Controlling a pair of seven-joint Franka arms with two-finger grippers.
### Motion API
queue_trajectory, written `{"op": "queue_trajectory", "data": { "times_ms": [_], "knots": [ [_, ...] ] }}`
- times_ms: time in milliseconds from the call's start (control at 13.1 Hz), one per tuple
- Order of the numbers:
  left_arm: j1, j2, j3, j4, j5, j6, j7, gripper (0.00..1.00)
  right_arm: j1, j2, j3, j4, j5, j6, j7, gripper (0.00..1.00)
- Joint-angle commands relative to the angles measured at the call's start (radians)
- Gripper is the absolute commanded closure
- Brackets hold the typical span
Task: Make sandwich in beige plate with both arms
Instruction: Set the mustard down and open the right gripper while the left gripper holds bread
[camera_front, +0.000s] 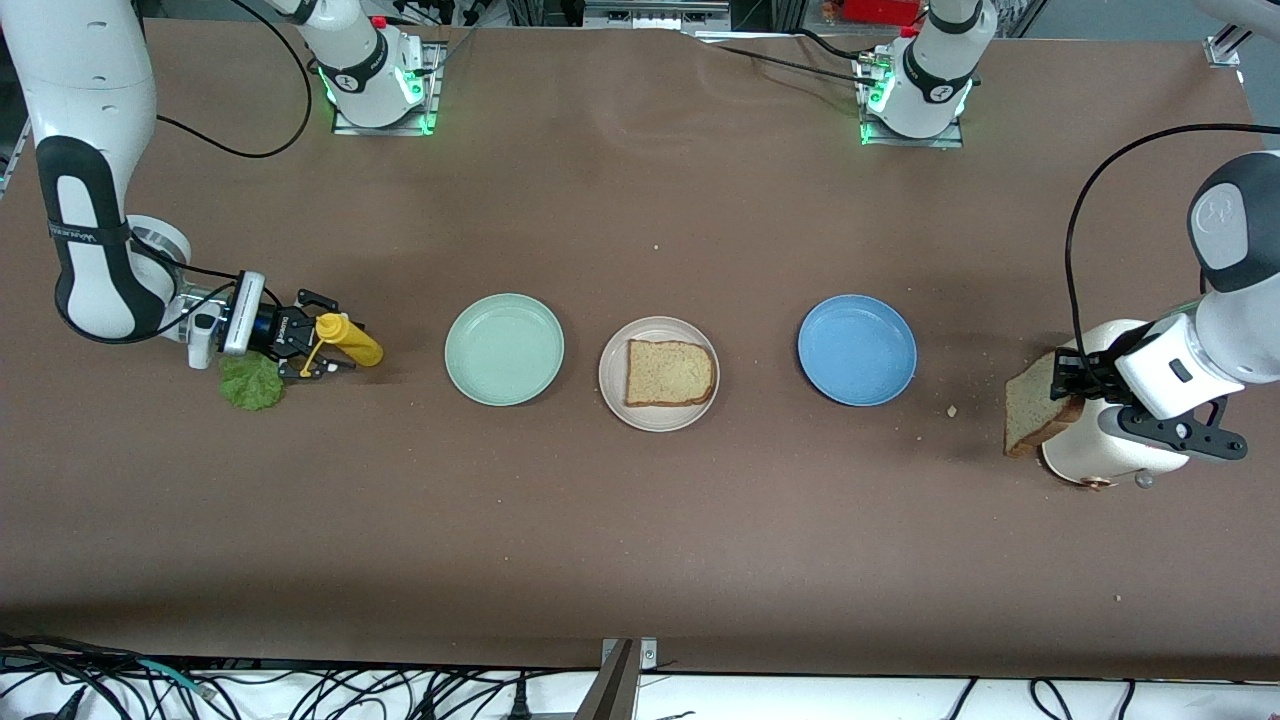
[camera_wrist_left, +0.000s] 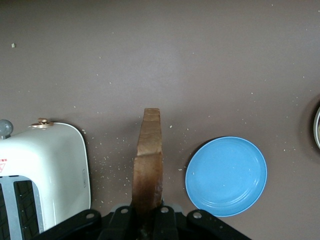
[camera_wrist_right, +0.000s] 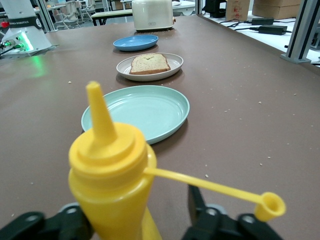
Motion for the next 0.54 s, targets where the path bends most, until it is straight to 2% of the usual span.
{"op": "queue_trajectory", "data": {
  "times_ms": [0,230,459],
  "knots": [
    [-0.004,0.002,0.009,0.017,-0.021,-0.068,-0.099,1.00,-0.013,-0.013,-0.003,0.010,0.007,-0.024,0.080,0.00],
    [-0.006,0.001,0.007,0.017,-0.014,-0.116,-0.227,1.00,-0.007,-0.026,-0.013,0.019,-0.015,-0.026,0.149,0.00],
    [-0.006,-0.001,0.006,0.019,-0.012,-0.145,-0.245,1.00,-0.010,-0.060,-0.020,0.040,-0.068,-0.049,0.247,0.00]
  ]
}}
